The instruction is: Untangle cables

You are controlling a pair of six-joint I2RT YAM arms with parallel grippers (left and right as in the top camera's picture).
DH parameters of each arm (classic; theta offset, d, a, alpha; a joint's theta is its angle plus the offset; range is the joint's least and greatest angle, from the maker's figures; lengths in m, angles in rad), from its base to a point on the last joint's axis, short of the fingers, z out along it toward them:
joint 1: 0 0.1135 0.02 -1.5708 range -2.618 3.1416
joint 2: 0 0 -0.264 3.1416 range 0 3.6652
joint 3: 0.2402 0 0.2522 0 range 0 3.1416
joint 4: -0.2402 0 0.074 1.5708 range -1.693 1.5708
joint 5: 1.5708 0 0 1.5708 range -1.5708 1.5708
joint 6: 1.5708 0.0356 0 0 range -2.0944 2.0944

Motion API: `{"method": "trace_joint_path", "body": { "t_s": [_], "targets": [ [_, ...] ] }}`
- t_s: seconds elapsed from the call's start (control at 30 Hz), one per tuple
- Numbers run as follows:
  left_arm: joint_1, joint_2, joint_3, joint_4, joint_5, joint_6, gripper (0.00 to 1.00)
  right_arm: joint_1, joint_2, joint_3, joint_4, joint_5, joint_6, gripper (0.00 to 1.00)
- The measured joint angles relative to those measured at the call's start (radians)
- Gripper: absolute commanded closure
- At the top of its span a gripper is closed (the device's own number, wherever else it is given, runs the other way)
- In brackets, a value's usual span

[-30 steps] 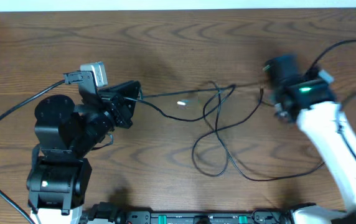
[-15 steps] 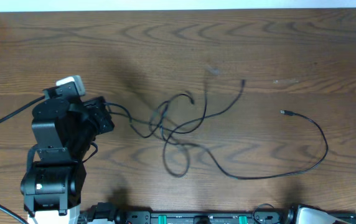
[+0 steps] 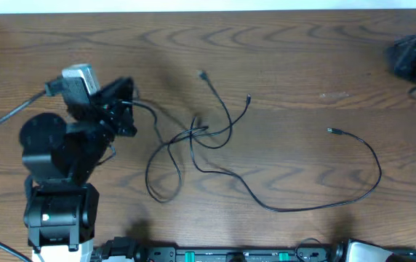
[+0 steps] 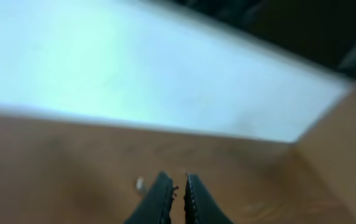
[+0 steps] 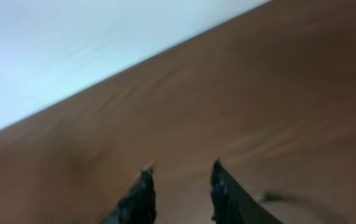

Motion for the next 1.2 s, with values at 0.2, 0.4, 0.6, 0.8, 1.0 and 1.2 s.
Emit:
{"method": "trace_joint_path", "body": {
  "t_s": [0.2, 0.4, 0.6, 0.8, 1.0, 1.2],
  "targets": [
    [0.000, -0.003, 0.001, 0.134, 0.148, -0.015, 0.92, 0.182, 0.019, 0.000, -0.174, -0.279, -0.051, 0.32],
    [0.000, -0.002, 0.001, 0.200, 0.181, -0.029, 0.92, 0.420, 0.019, -0.003, -0.207, -0.329, -0.043, 0.31],
    [0.000, -0.002, 0.001, 0.321, 0.195, -0.078, 0.92, 0.642, 0.019, -0.082, -0.146, -0.167, -0.042, 0.37],
    [0.000, -0.002, 0.001, 0.349, 0.199, -0.114, 0.92, 0.848, 0.021, -0.333, 0.085, -0.098, -0.036, 0.43],
    [0.000, -0.002, 0.001, 0.349, 0.199, -0.129, 0.92, 0.953, 0.028, -0.499, 0.228, -0.108, -0.016, 0.39],
    [0.000, -0.002, 0.001, 0.344, 0.199, -0.130, 0.92, 1.036, 0.028, -0.511, 0.257, -0.138, -0.013, 0.34]
  ]
}}
